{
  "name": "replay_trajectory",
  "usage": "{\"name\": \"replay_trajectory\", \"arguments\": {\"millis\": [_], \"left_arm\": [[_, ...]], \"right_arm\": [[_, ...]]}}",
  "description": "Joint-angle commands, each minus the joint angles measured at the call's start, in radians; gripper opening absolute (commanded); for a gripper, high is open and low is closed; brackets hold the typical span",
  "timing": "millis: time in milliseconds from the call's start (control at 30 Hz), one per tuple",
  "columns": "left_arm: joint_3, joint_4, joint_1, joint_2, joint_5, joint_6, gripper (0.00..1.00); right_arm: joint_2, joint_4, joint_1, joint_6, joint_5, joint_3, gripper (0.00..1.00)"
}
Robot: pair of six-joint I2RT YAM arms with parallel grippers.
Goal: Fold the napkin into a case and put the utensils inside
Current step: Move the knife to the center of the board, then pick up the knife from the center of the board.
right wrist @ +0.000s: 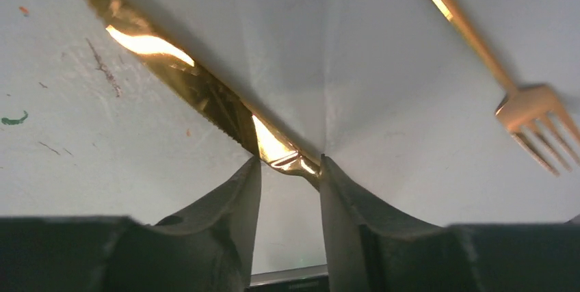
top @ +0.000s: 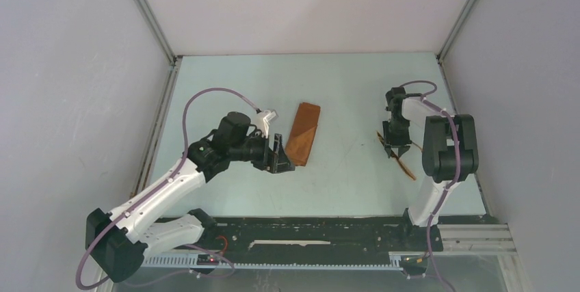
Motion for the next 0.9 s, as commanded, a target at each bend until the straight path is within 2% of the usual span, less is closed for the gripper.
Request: {"name": "replay_trajectory", "arguments": {"millis": [0,67,133,200,367,600,633,767,833,867], "left_arm": [[0.038,0.017,-0.003,0.009,-0.021,0.013,0.75],[0.031,0.03,-0.003,0.012,-0.022,0.0,0.75],[0.028,0.04,-0.003,0.019,-0.022,-0.013,0.75],[0.026,0.052,-0.002,0.026,-0.021,-0.025,0.75],[0.031,0.073,-0.003,0.084,-0.024,-0.068,0.75],[0.023,0.144,-0.005,0.186,-0.009,-0.169,0.75],[0.025,0.145,-0.008,0.203,-0.018,-0.18,0.75],[0.053,0.151,-0.029,0.284,-0.062,-0.213,0.76],[0.084,0.151,-0.058,0.335,-0.095,-0.229,0.81],[0.104,0.15,-0.074,0.357,-0.114,-0.238,0.83]], "right_arm": [[0.024,-0.057,0.035,0.15,0.002,-0.028,0.42],[0.012,-0.051,0.05,0.188,-0.054,-0.037,0.39],[-0.004,-0.028,0.066,0.247,-0.098,-0.049,0.28],[-0.022,0.002,0.092,0.323,-0.159,-0.068,0.21],[-0.016,0.107,0.235,0.503,-0.289,-0.104,0.22],[0.008,0.19,0.433,0.679,-0.251,-0.106,0.19],[0.004,0.2,0.448,0.696,-0.246,-0.107,0.2],[-0.037,0.266,0.485,0.718,-0.3,-0.115,0.39],[-0.083,0.264,0.481,0.697,-0.301,-0.117,0.49],[-0.115,0.259,0.473,0.684,-0.302,-0.124,0.5]]}}
